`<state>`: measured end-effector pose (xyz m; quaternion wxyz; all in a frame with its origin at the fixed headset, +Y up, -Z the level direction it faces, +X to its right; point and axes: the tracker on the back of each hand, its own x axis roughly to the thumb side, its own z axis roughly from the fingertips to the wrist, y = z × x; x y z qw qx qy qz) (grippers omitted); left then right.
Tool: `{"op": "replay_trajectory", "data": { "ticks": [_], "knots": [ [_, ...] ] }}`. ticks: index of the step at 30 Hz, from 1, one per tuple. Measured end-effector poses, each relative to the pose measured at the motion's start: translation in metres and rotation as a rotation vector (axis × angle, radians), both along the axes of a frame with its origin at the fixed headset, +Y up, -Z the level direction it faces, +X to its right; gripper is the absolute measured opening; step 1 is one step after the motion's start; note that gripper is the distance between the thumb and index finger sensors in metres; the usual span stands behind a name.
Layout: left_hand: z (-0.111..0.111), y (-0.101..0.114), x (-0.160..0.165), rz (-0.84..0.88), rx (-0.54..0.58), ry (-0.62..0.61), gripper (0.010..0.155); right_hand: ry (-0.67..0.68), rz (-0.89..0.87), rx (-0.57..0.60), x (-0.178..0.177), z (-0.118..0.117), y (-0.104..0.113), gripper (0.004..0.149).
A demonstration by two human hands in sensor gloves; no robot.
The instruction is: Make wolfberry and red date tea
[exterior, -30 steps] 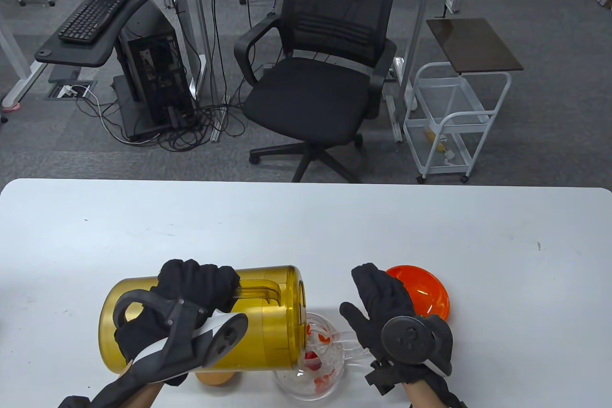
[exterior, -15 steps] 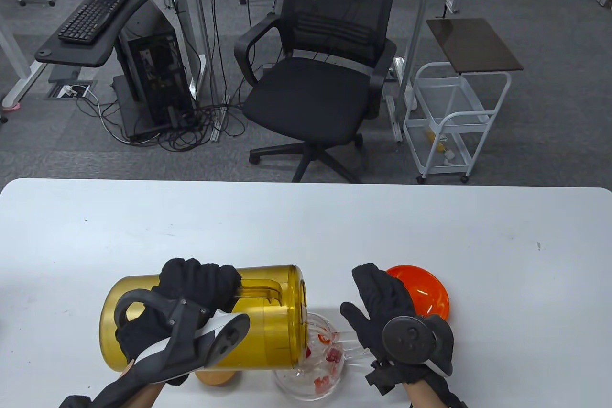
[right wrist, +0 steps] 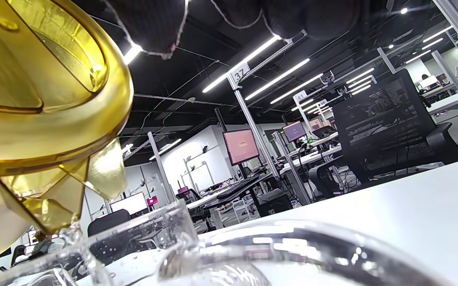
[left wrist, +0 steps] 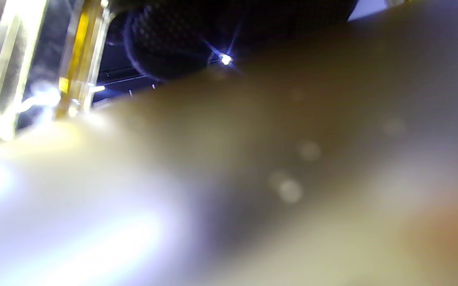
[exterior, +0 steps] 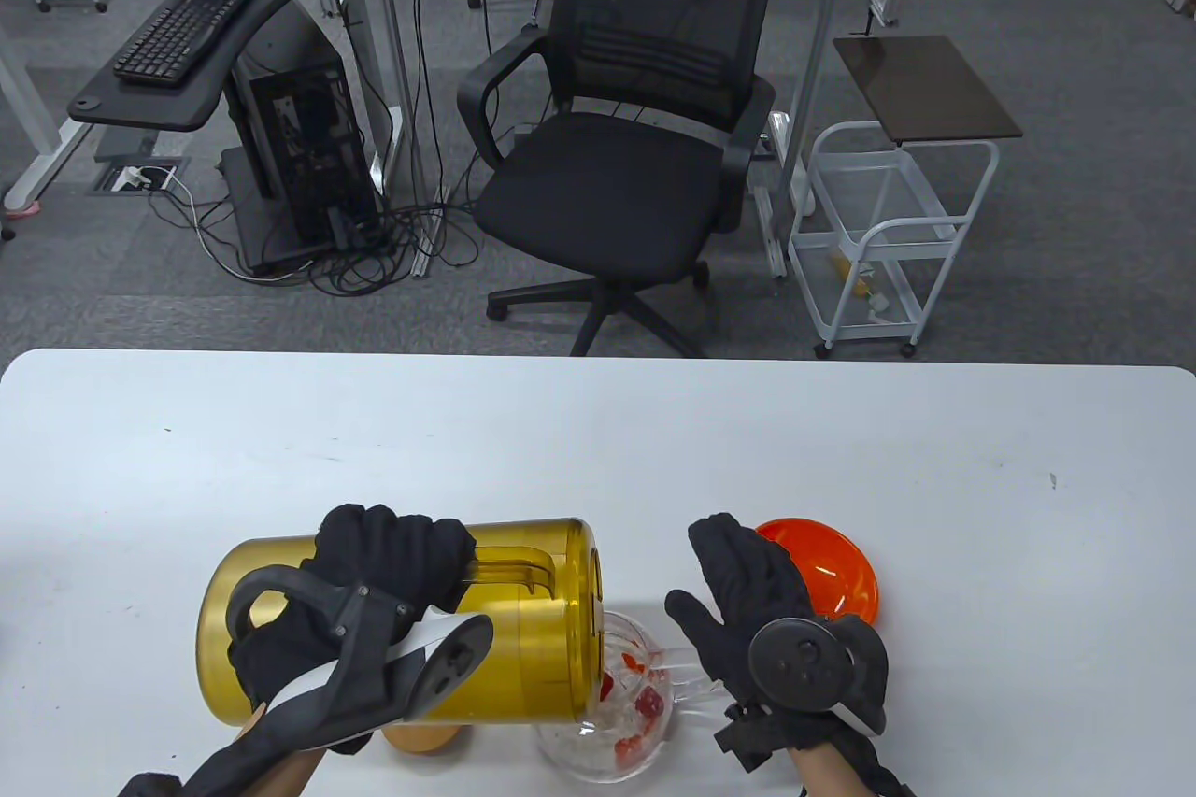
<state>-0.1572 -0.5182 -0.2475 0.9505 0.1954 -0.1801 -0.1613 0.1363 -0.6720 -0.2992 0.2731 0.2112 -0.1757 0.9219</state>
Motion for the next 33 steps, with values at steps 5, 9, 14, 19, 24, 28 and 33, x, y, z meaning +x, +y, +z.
{"op": "replay_trajectory", "data": {
  "ticks": [5, 9, 14, 19, 24, 28, 33],
  "knots": [
    [0.0007, -0.0001, 0.0004, -0.005, 0.0, 0.002, 0.031, 0.004, 0.001, 0.004, -0.0001, 0.0003, 0.0007, 0.069],
    [0.0011, 0.0003, 0.0007, -0.009, 0.0, 0.004, 0.031, 0.006, -0.003, 0.006, 0.0001, 0.0005, 0.0011, 0.069],
    [0.0014, 0.0006, 0.0011, -0.008, 0.005, 0.004, 0.031, 0.01, -0.003, 0.008, -0.0002, 0.0008, 0.0012, 0.069],
    [0.0016, 0.0004, 0.0013, -0.005, 0.004, 0.004, 0.031, 0.012, -0.003, 0.008, -0.0003, 0.001, 0.0013, 0.069],
    [0.002, 0.0004, 0.0012, -0.008, 0.001, 0.006, 0.031, 0.011, -0.004, 0.009, -0.0003, 0.0012, 0.0016, 0.069],
    [0.0019, 0.001, 0.0005, -0.01, 0.002, 0.007, 0.031, 0.01, -0.002, 0.008, -0.0003, 0.0012, 0.0014, 0.069],
    [0.0017, 0.0015, -0.0007, -0.007, 0.006, 0.008, 0.031, 0.008, -0.004, 0.004, -0.0004, 0.0014, 0.002, 0.069]
  ]
}}
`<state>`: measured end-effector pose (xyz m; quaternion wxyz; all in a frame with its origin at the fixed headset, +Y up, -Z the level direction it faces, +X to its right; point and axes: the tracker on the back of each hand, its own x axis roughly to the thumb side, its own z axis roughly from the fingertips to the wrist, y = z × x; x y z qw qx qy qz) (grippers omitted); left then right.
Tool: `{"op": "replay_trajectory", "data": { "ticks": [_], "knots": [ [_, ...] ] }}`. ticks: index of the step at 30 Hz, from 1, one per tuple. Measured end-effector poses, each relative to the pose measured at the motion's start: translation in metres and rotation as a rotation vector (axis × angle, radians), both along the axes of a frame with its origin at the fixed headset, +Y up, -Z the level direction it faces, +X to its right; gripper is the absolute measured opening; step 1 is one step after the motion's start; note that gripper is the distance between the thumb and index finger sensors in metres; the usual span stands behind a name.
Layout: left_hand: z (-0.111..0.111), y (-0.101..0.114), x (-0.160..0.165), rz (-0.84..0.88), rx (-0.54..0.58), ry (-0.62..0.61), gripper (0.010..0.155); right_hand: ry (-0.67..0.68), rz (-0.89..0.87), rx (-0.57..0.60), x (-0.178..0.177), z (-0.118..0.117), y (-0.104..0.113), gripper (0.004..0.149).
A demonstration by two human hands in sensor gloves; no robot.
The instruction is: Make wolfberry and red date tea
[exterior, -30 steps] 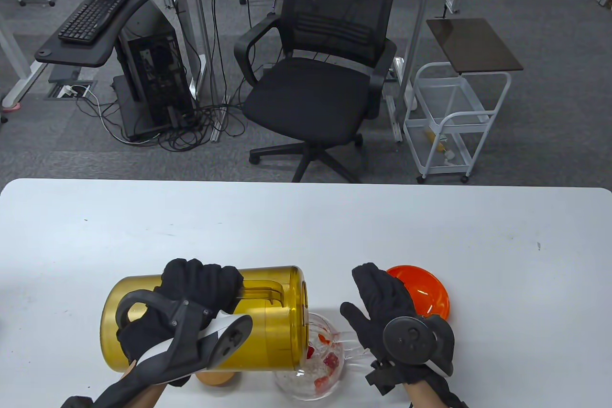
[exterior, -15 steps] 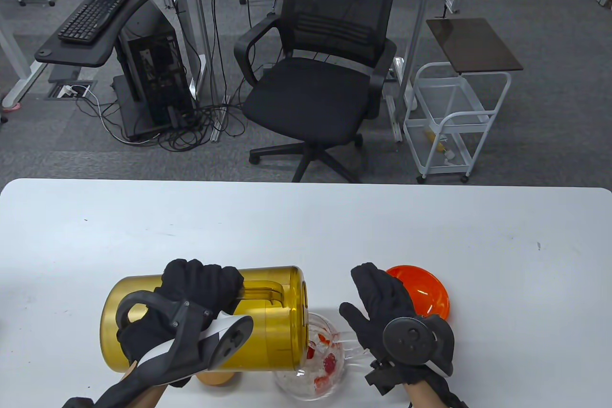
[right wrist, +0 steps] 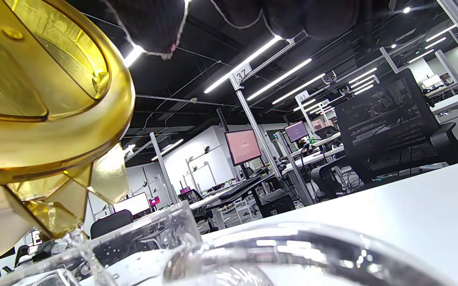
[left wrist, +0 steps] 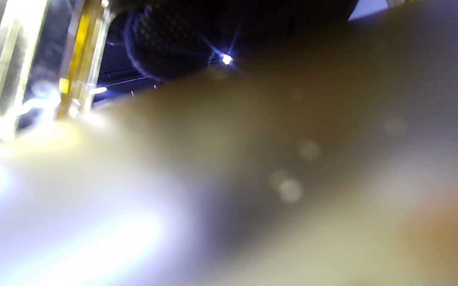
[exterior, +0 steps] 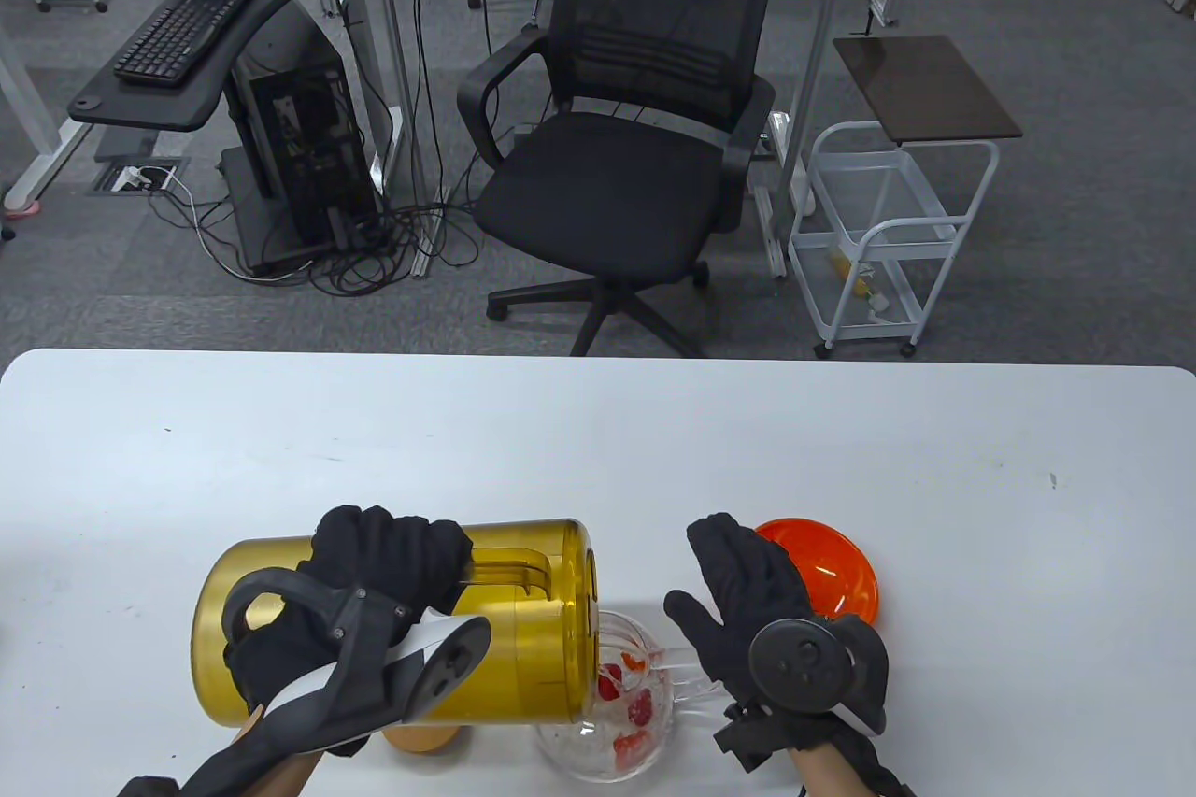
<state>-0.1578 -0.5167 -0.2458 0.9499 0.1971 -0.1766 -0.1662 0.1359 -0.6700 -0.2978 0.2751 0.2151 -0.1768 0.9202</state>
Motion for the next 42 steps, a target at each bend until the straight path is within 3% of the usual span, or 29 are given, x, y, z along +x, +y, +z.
{"op": "replay_trajectory", "data": {
  "ticks": [16, 26, 35, 42],
  "knots": [
    [-0.002, -0.002, -0.009, 0.045, -0.004, 0.01, 0.031, 0.001, 0.0, -0.007, 0.0, -0.001, 0.0, 0.069],
    [-0.008, -0.007, -0.031, 0.182, -0.022, 0.039, 0.031, 0.001, 0.007, 0.004, 0.0, 0.0, 0.002, 0.069],
    [-0.022, -0.019, -0.076, 0.501, -0.084, 0.11, 0.03, -0.001, 0.009, 0.01, 0.0, 0.002, 0.002, 0.069],
    [-0.036, -0.036, -0.129, 0.882, -0.084, 0.222, 0.03, 0.0, 0.01, 0.017, -0.001, 0.003, 0.002, 0.069]
  ]
}}
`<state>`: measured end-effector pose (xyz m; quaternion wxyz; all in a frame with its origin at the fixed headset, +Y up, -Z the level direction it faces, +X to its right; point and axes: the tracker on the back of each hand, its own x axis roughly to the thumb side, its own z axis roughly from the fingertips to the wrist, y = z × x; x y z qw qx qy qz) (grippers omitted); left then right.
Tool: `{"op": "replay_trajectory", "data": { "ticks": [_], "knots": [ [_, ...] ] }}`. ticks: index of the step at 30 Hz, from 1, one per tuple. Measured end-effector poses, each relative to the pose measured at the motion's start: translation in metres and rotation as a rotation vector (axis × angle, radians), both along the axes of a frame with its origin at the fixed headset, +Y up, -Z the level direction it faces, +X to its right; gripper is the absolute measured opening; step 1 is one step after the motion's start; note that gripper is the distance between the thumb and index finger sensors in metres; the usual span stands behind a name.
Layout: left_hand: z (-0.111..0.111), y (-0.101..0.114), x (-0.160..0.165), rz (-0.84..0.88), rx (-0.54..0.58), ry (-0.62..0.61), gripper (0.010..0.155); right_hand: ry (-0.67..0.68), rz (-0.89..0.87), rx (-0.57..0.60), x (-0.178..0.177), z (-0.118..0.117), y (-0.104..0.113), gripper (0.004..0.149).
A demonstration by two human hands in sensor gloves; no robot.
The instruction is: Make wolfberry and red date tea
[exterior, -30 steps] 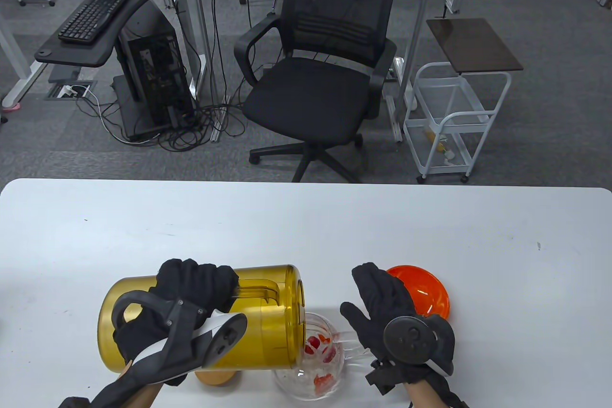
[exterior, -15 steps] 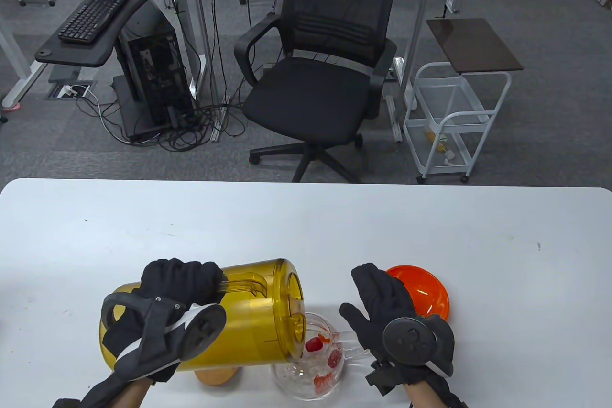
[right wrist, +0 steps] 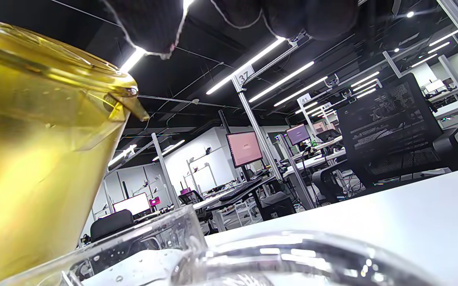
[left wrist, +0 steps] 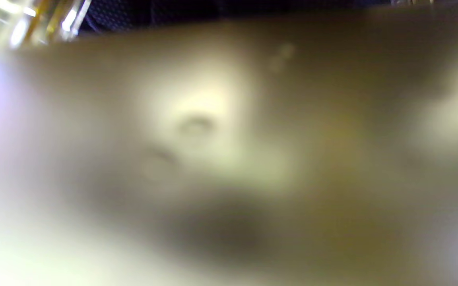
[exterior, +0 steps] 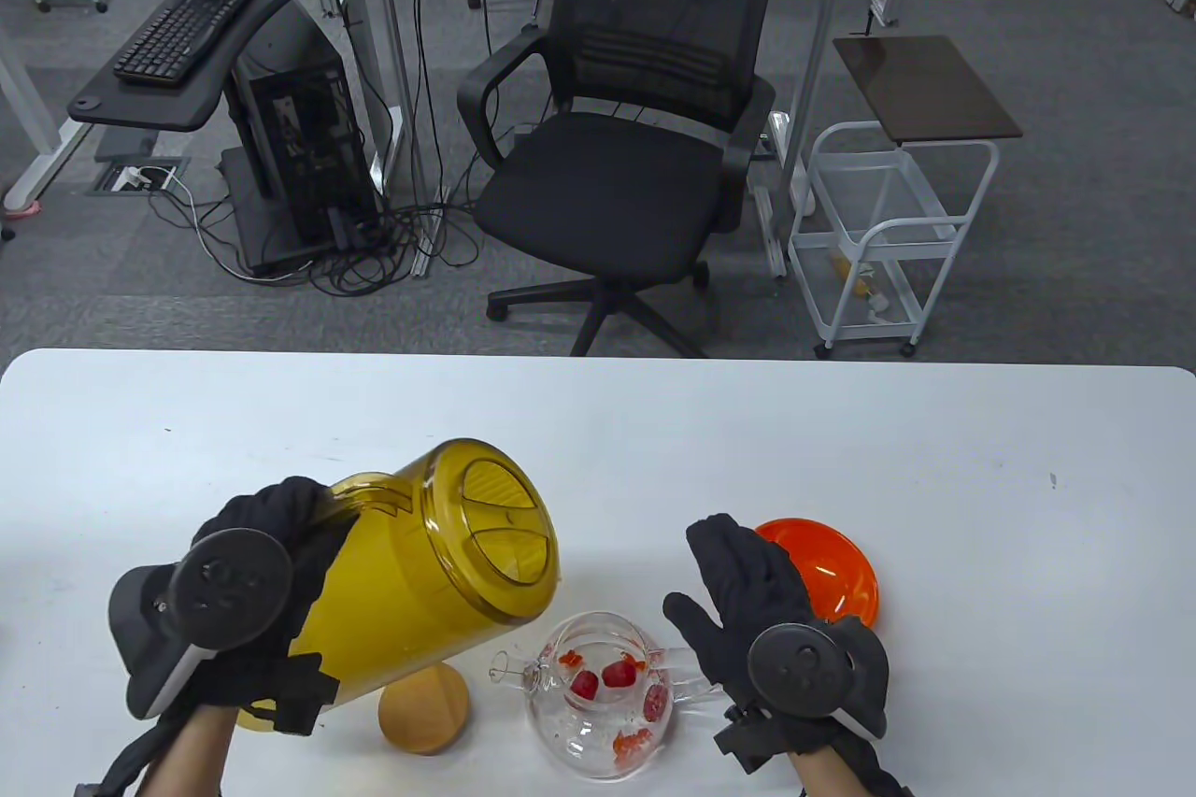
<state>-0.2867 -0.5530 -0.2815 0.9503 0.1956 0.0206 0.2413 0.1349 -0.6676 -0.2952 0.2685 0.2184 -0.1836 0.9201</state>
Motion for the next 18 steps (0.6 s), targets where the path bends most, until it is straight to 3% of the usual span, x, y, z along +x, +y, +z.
{"op": "replay_trajectory", "data": {
  "ticks": [8, 14, 18],
  "knots": [
    [-0.008, -0.042, -0.059, 0.401, 0.039, 0.175, 0.03, -0.002, 0.011, -0.004, -0.001, 0.0, -0.002, 0.069],
    [-0.01, -0.08, -0.083, 0.632, 0.062, 0.275, 0.03, -0.003, 0.017, -0.005, -0.002, 0.0, -0.002, 0.069],
    [-0.01, -0.098, -0.092, 0.695, 0.071, 0.317, 0.03, -0.005, 0.015, -0.008, -0.002, 0.0, -0.002, 0.069]
  ]
}}
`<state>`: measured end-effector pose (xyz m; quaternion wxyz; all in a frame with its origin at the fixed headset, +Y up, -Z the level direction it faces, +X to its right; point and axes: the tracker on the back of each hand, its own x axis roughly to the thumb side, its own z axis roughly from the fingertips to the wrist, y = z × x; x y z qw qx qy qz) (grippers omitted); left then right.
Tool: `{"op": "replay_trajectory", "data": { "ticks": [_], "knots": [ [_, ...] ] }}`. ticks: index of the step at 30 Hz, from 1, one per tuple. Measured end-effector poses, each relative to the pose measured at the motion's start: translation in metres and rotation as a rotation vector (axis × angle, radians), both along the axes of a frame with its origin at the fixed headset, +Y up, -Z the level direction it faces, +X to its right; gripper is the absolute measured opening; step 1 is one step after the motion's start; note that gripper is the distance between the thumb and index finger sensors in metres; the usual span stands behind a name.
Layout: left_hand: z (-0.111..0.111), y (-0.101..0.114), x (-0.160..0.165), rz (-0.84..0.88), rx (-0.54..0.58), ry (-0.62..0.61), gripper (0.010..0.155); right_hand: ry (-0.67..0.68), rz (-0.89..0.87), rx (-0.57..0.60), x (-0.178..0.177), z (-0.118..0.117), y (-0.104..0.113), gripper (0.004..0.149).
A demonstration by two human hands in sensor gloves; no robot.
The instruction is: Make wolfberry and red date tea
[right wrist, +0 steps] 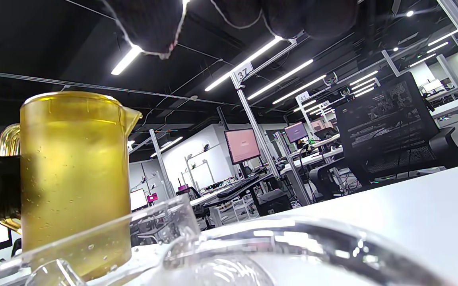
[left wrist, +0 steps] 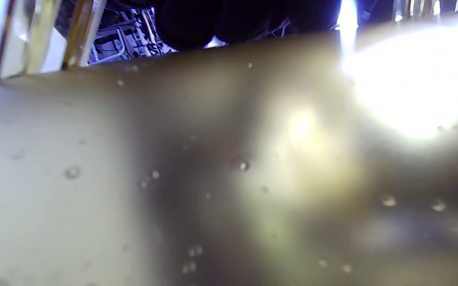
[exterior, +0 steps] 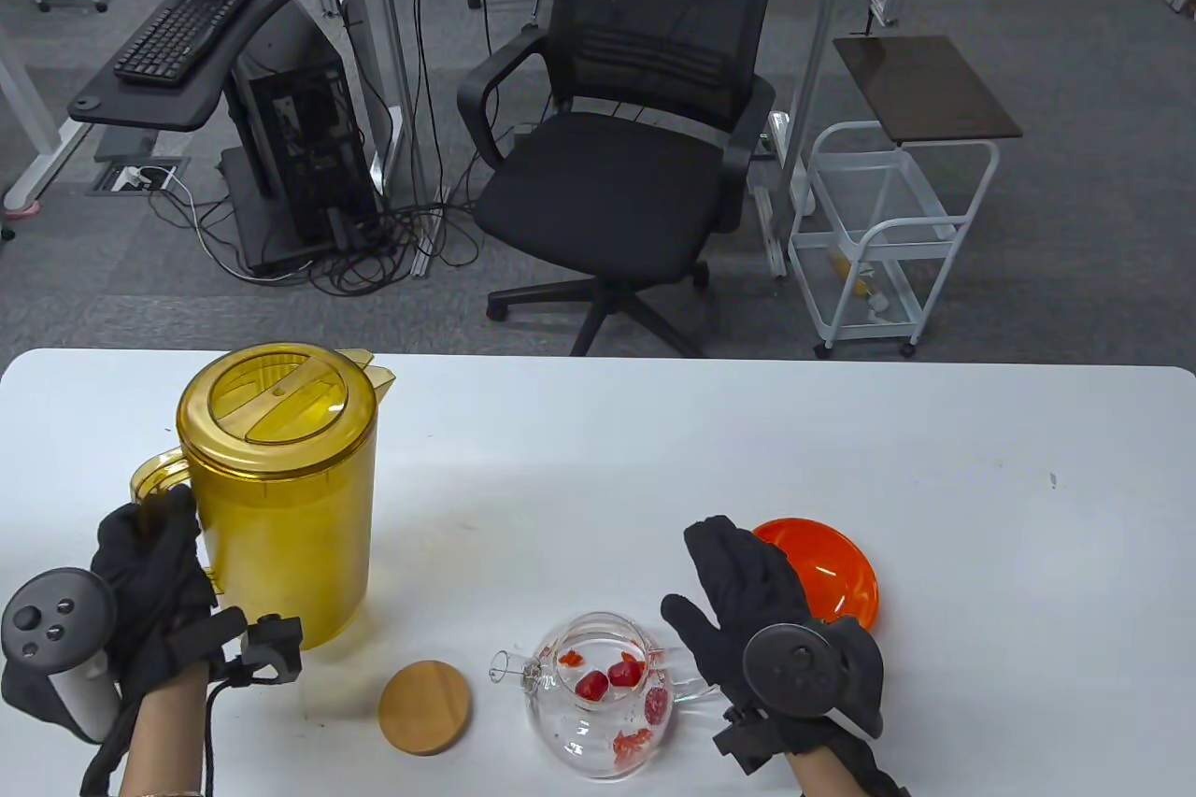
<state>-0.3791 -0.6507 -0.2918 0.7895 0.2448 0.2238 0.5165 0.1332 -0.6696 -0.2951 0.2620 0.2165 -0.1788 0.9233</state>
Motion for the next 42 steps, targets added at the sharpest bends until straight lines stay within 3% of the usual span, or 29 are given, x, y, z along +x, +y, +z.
{"op": "replay_trajectory", "data": {
  "ticks": [14, 28, 35, 39, 42],
  "knots": [
    [-0.004, -0.048, -0.01, 0.106, -0.035, 0.038, 0.031, -0.014, -0.009, -0.011, 0.002, -0.002, 0.0, 0.069],
    [0.0, -0.066, -0.014, 0.133, -0.049, 0.013, 0.037, -0.017, -0.002, -0.02, 0.003, -0.002, -0.001, 0.069],
    [0.011, -0.051, -0.01, -0.047, -0.092, -0.004, 0.06, -0.007, 0.014, -0.01, -0.001, 0.0, -0.001, 0.069],
    [0.023, -0.022, -0.003, -0.29, -0.061, -0.036, 0.08, 0.001, 0.02, -0.006, -0.002, 0.0, -0.001, 0.069],
    [0.034, 0.006, 0.017, -0.565, -0.023, -0.074, 0.089, 0.005, 0.021, -0.003, -0.003, 0.001, -0.001, 0.069]
  ]
}}
